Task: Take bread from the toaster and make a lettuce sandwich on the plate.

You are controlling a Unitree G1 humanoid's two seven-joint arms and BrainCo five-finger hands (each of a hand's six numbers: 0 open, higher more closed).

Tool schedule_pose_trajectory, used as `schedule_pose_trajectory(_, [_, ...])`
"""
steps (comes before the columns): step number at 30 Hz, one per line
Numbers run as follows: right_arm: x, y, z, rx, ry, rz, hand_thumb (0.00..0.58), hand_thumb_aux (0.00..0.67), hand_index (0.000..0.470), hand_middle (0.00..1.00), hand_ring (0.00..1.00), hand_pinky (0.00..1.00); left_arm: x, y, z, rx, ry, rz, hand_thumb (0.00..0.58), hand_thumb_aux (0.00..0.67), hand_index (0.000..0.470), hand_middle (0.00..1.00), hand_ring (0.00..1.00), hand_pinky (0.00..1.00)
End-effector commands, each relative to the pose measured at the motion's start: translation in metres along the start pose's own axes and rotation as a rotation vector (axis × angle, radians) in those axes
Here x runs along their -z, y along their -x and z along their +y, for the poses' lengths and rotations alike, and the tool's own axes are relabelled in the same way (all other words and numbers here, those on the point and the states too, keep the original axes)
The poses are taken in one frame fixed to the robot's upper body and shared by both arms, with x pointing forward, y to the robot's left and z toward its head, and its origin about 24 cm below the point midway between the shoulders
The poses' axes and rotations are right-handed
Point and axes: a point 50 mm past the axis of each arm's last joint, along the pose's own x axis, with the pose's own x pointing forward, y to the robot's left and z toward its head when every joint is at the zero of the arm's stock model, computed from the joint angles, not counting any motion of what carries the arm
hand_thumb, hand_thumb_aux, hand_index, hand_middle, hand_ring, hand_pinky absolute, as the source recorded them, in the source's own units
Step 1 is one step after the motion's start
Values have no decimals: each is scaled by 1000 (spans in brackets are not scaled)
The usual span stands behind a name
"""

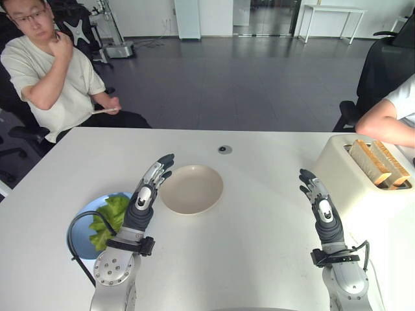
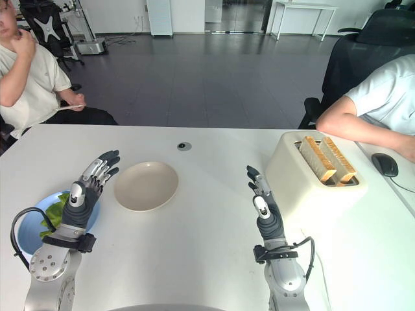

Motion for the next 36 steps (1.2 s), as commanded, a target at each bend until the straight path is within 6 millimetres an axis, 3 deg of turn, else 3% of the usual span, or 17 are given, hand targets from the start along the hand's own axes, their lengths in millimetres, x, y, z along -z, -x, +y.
schedule_pose_trajectory(1, [-2, 1, -1, 3, 12, -4, 0, 0, 0, 0, 0, 0, 1, -2, 0, 7, -3, 10, 0, 0, 0, 0, 0, 0])
schedule_pose_trajectory(12, [-1, -2, -3, 1, 12, -1, 0, 0, 0, 0, 0, 0, 7, 2, 1, -22, 17, 34, 0, 0, 0, 0, 0, 0])
schedule_pose_trajectory(16, [-11, -6, -9, 9, 37, -45, 0, 0, 0, 0, 0, 0, 6, 4, 1, -27, 17, 35, 0, 0, 0, 0, 0, 0])
schedule_pose_trajectory(22, [-77, -26, -65, 132, 351, -269, 0, 0, 0, 0, 0, 0, 5, 7, 3, -50, 16, 29, 0, 0, 0, 0, 0, 0])
schedule_pose_trajectory(25, [-95, -29, -103, 242, 587, -225, 0, 0, 0, 0, 0, 0, 4, 7, 4, -60, 20, 21, 0, 0, 0, 0, 0, 0])
schedule_pose_trajectory(27, [-92, -30, -130, 295, 740, -96, 0, 0, 0, 0, 0, 0, 2, 8, 4, -65, 21, 16, 0, 0, 0, 0, 0, 0])
schedule_pose_trajectory(31, [-64, -26, -172, 317, 866, 182, 0, 0, 0, 0, 0, 0, 1, 10, 5, -82, 21, 12, 0, 0, 0, 0, 0, 0])
schedule_pose_trajectory(35, [-33, -22, -189, 302, 893, 343, 0, 0, 0, 0, 0, 0, 1, 13, 7, -97, 18, 12, 0, 0, 0, 0, 0, 0])
schedule_pose_trajectory(36, [-27, -21, -191, 295, 894, 368, 40, 24, 17, 0, 0, 0, 1, 13, 7, -99, 17, 10, 0, 0, 0, 0, 0, 0])
